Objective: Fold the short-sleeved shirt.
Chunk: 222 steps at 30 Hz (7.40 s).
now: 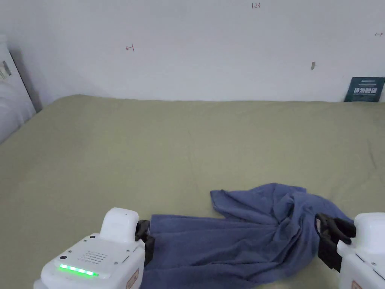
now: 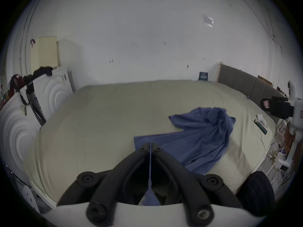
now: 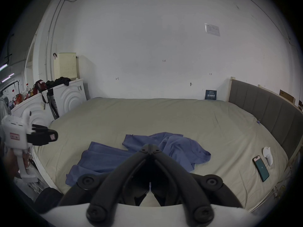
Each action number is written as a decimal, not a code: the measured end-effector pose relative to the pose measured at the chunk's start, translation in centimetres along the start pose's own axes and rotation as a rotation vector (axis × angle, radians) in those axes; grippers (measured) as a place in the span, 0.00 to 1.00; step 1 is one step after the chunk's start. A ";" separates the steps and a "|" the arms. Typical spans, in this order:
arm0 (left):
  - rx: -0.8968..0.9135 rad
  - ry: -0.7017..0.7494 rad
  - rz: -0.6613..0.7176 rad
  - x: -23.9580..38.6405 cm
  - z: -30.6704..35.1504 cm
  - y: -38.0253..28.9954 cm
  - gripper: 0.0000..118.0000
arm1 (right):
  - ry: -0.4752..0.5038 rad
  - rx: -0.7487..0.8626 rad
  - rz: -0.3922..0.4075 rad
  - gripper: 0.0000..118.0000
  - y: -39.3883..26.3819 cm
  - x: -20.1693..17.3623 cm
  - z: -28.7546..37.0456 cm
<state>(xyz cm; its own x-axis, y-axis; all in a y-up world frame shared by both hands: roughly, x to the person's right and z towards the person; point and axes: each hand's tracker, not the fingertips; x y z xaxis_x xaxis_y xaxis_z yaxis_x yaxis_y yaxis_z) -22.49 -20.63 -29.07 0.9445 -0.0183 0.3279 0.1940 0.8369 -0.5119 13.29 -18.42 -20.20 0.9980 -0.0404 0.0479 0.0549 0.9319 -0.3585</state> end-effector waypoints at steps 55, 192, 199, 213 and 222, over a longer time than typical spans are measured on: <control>0.032 0.096 -0.054 -8.0 -4.5 17.2 0.01 | -0.143 -0.148 0.021 0.06 17.2 18.4 -7.5; -0.224 0.006 0.130 -9.2 -3.4 -6.7 0.05 | -0.075 -0.518 0.128 0.86 -2.8 11.5 -28.9; -0.263 0.026 0.113 -9.8 -4.2 -7.0 0.05 | -0.103 -0.603 0.040 0.70 -4.8 11.6 -32.6; -0.248 0.012 0.189 -9.9 -4.0 -6.1 0.05 | -0.063 -0.308 0.068 0.05 1.2 7.5 -20.1; -0.104 -0.022 0.221 -8.8 -3.2 -2.6 0.05 | -0.034 -0.134 0.117 0.05 9.1 8.4 -10.1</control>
<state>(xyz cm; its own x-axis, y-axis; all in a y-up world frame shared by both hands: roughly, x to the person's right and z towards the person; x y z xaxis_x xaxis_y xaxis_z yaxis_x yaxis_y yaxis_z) -30.47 -24.43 -33.15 0.9612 0.1721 0.2156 0.0106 0.7580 -0.6522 22.49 -13.94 -32.46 0.9964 0.0798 0.0291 -0.0558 0.8729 -0.4846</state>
